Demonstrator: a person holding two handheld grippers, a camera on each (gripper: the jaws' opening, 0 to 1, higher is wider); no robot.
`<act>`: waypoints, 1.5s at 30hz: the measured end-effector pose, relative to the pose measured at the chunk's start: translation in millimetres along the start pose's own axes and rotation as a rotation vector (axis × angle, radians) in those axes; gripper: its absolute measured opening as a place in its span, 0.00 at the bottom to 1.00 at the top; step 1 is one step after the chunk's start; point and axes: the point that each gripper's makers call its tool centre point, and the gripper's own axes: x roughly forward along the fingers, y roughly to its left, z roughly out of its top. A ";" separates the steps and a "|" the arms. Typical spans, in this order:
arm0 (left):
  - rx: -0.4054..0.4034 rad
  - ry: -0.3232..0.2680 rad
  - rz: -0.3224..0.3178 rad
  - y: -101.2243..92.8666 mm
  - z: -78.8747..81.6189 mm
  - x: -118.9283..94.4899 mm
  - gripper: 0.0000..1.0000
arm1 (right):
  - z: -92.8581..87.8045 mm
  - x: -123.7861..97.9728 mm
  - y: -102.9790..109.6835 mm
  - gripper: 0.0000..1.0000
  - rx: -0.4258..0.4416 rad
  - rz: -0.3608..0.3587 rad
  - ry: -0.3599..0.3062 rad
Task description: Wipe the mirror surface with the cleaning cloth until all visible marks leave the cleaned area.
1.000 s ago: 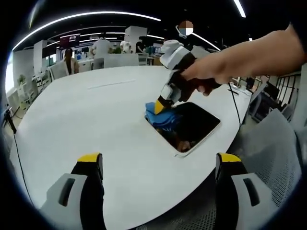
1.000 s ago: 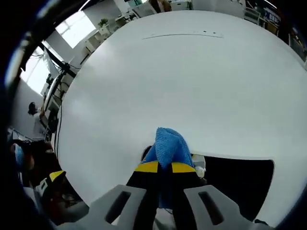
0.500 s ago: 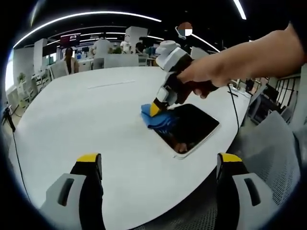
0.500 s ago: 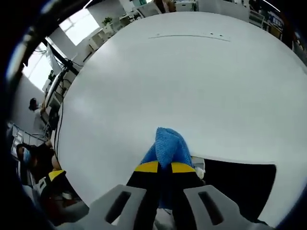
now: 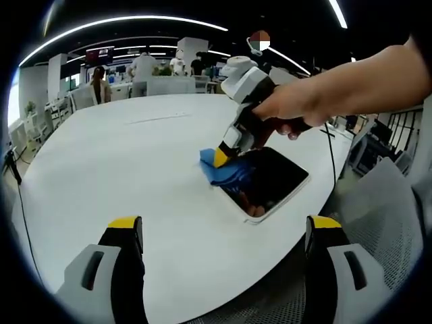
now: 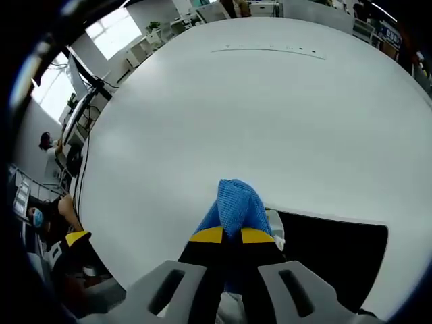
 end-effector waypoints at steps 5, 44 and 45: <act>-0.001 -0.002 0.001 -1.2 1.6 -0.8 0.99 | -10.1 -5.0 6.5 0.01 0.015 0.019 0.018; 0.010 0.018 0.003 -3.1 0.4 -1.0 0.96 | -27.6 -6.0 14.2 0.01 -0.035 0.042 0.029; 0.012 0.019 0.002 -3.3 0.2 -0.8 0.97 | -27.7 -6.3 13.9 0.01 -0.023 0.045 0.027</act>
